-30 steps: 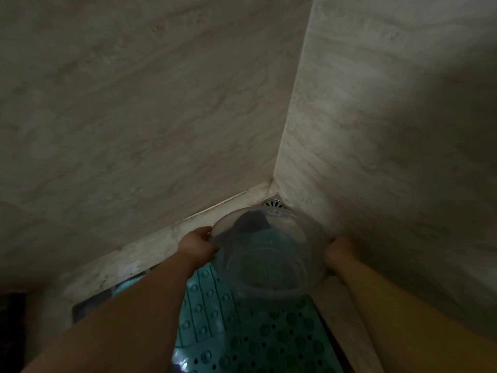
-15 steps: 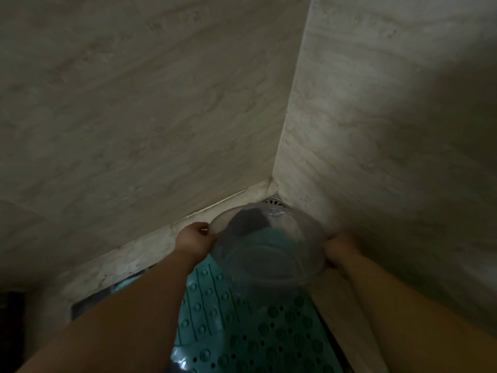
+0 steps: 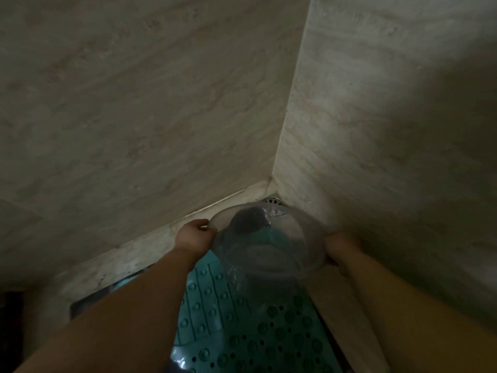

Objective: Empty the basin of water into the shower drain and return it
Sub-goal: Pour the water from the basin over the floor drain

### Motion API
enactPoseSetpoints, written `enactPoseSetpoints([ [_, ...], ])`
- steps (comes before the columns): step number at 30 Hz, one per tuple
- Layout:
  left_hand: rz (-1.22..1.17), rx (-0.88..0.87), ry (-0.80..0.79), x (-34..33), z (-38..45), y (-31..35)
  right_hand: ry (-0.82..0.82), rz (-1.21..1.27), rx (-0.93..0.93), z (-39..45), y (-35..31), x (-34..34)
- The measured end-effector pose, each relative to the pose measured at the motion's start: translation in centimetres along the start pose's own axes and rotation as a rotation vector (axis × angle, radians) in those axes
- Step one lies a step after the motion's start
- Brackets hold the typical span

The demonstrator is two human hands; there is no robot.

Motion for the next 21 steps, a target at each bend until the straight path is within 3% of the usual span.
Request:
enactPoseSetpoints([
  [21, -0.062, -0.013, 0.008, -0.33, 0.29, 0.12, 0.046, -0.084, 0.051, -0.08, -0.37, 0.22],
])
Point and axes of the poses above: each hand's wrist, its own z-axis towards the middle knuckle, its own x-axis out of the back of the hand, y = z × x, the point moved 1 cm from there along z, towards the middle knuckle, and after that the axes turned 8 degrees about x, right-handed, at the moved point
